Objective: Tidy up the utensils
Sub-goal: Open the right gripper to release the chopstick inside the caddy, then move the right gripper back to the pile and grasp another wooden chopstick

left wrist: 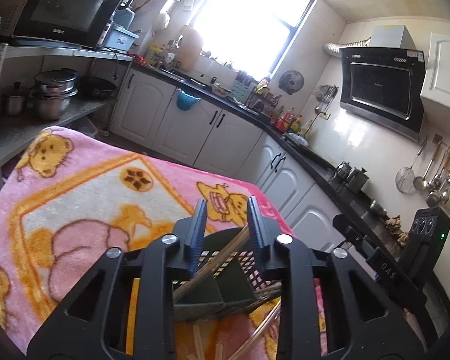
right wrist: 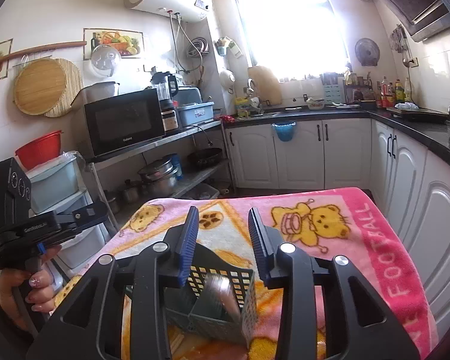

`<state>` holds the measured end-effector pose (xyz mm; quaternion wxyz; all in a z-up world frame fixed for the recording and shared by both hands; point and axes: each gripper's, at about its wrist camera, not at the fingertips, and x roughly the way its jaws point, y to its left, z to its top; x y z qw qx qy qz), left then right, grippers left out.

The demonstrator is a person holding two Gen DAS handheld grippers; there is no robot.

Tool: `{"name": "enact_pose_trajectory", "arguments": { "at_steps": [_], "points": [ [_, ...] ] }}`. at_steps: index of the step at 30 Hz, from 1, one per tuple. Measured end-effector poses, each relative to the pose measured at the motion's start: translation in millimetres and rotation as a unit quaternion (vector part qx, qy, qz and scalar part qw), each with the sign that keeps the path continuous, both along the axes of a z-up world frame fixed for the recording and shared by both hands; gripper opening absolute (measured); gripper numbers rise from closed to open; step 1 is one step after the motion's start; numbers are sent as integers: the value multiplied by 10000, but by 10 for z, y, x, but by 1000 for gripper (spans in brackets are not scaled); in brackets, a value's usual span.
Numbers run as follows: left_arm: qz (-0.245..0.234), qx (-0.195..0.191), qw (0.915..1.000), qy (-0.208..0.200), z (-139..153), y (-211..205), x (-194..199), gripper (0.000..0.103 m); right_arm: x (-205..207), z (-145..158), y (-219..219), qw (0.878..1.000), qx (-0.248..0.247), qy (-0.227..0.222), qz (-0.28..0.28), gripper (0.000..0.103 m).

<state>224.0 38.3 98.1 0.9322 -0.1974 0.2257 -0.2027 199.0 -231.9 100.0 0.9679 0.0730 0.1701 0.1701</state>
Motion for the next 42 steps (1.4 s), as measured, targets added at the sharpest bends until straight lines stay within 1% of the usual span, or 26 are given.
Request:
{"name": "enact_pose_trajectory", "arguments": {
  "at_steps": [1,2,4,6,8,11,15,18,20,23,25,32,42],
  "points": [
    [12,38,10000,21,-13,-2,-15,25,-14,-9,-15,10000,9,24,-9,38],
    [37,70,10000,61,-33,1,-31,30,-29,-18,-27,10000,9,47,-10,40],
    [52,90,9999,134,-71,10,-61,38,-57,-28,-41,10000,0,73,-40,41],
    [60,120,9997,194,-109,11,-92,40,-85,-39,-52,9999,13,99,-45,44],
    [75,157,9996,221,-137,10,-133,49,-123,-47,-66,9999,11,122,-55,45],
    [87,151,9995,253,-170,15,-197,58,-173,-55,-80,9999,10,154,-64,47],
    [94,122,9993,331,-230,29,-259,66,-267,-76,-88,9998,2,208,-55,50],
    [107,116,9992,365,-272,19,-309,74,-350,-110,-85,9997,-34,232,-45,52],
    [151,144,9991,370,-286,29,-338,82,-406,-143,-88,9997,-65,243,-44,53],
    [195,167,9991,351,-306,36,-399,89,-485,-186,-109,9995,-64,301,-51,55],
    [200,184,9990,346,-315,33,-446,92,-534,-214,-128,9994,-48,342,-46,55],
    [258,205,9988,369,-363,59,-559,92,-671,-307,-146,9988,-57,481,-12,55],
    [308,202,9969,695,-602,106,-660,92,-796,-520,-109,9967,-172,782,108,55]
  ]
}}
